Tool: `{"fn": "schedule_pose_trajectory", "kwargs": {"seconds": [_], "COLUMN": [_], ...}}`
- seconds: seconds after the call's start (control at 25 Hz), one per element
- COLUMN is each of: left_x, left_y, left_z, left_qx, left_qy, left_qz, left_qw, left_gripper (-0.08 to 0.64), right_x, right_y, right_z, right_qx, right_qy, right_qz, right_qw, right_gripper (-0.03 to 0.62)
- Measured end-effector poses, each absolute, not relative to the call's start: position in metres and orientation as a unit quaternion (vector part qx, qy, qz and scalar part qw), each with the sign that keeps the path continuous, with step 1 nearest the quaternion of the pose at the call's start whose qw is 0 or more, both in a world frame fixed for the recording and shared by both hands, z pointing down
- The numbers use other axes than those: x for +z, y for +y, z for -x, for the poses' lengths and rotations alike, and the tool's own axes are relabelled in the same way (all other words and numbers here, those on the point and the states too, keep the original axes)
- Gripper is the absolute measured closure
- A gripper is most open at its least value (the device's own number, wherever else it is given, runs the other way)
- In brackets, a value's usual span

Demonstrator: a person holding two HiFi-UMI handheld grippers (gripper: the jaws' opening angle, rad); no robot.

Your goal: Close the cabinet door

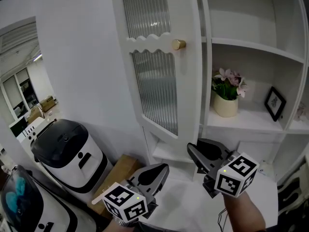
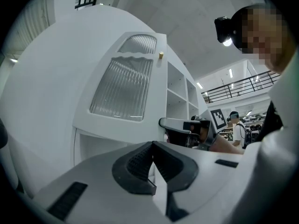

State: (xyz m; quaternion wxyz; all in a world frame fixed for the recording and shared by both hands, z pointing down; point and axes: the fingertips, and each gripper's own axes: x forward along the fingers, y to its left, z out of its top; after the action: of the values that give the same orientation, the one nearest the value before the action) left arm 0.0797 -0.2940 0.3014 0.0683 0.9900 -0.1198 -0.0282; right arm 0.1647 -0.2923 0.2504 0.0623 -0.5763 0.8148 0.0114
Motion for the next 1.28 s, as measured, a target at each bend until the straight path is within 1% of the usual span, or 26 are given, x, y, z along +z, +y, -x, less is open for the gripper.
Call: {"fn": "schedule_pose_trajectory", "kwargs": {"seconds": [1.08,1.2,1.28], "left_x": [0.306,0.307,0.308], "left_y": [-0.322,-0.325,-0.325], "left_z": [-0.119,-0.122,-0.124], "left_qx": [-0.020,-0.018,-0.018], "left_qy": [-0.095,-0.093,-0.090], "left_qz": [-0.993,-0.993,-0.993], "left_qw": [0.072,0.075,0.075], "left_gripper": [0.554,0.554,0.554], "right_x": [0.251,0.252,0.253], "right_y": [-0.321,-0.325,-0.328], "right_z": [-0.230,-0.239,-0.244], "right_qx": [0.036,0.042,0.041], "right_qy": [0.757,0.745,0.739], "right_qz": [0.651,0.664,0.671], "right_qw": [0.045,0.039,0.040], "right_gripper": [0.509,0.485,0.482]}}
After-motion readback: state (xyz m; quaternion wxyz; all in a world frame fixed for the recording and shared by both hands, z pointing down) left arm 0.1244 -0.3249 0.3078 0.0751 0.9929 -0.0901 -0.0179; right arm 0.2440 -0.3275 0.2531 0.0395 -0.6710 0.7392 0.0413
